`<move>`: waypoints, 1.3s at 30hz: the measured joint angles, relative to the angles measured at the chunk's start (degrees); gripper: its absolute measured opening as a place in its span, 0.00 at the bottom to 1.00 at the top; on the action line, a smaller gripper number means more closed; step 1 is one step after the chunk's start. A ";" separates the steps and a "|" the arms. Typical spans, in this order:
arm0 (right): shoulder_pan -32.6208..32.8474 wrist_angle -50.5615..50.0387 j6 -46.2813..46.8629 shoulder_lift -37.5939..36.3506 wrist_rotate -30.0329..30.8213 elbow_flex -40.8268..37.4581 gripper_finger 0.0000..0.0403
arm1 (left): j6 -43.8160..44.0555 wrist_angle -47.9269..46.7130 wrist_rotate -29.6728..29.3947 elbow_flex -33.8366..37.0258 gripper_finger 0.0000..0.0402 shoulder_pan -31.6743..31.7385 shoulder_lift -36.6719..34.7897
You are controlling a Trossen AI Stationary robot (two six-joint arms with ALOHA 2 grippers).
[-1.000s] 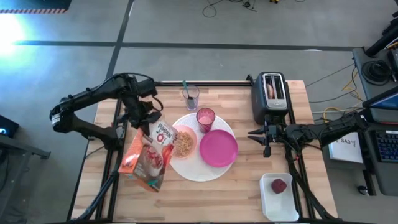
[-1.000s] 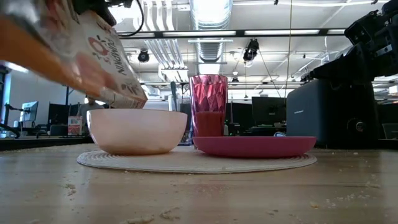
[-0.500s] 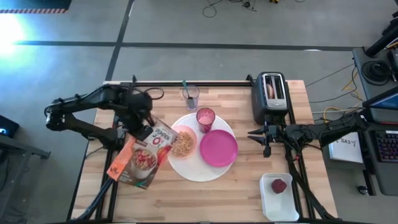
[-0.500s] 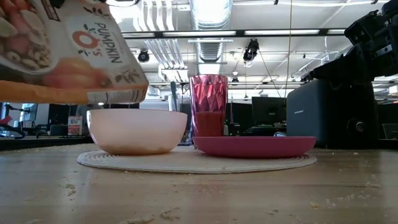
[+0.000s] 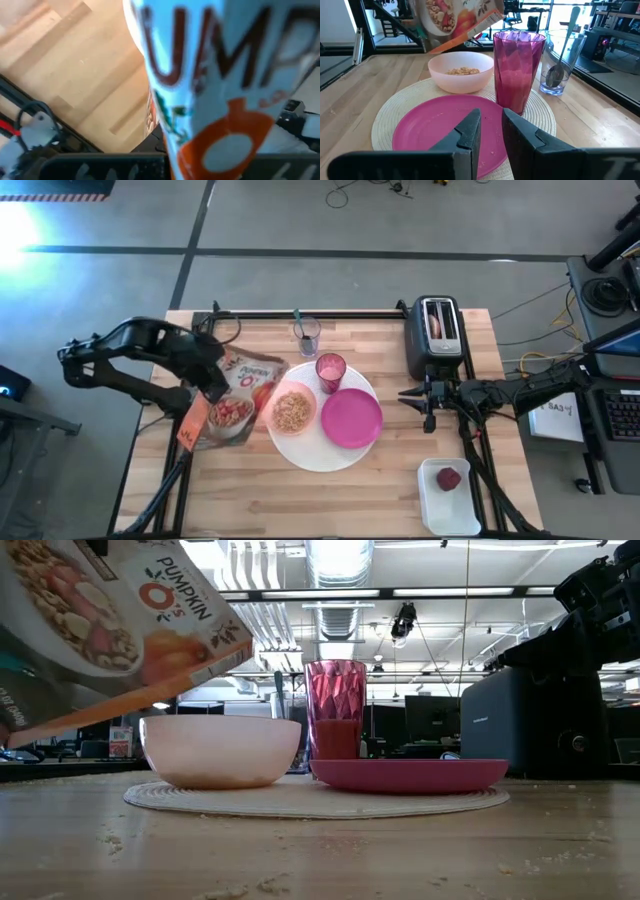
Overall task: Arrange a breakfast setting
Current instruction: Pour the cereal into the orange bowl
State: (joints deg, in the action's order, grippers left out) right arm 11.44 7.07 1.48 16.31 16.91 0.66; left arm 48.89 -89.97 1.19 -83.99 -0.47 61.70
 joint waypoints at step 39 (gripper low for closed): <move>0.02 0.00 0.00 -0.01 0.00 0.00 0.17 | 30.11 1.77 -66.64 25.20 0.00 0.02 1.20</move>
State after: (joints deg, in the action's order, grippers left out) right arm 11.46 7.07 1.48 16.30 16.91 0.67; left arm 79.00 -88.20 -65.45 -58.79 -0.45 62.90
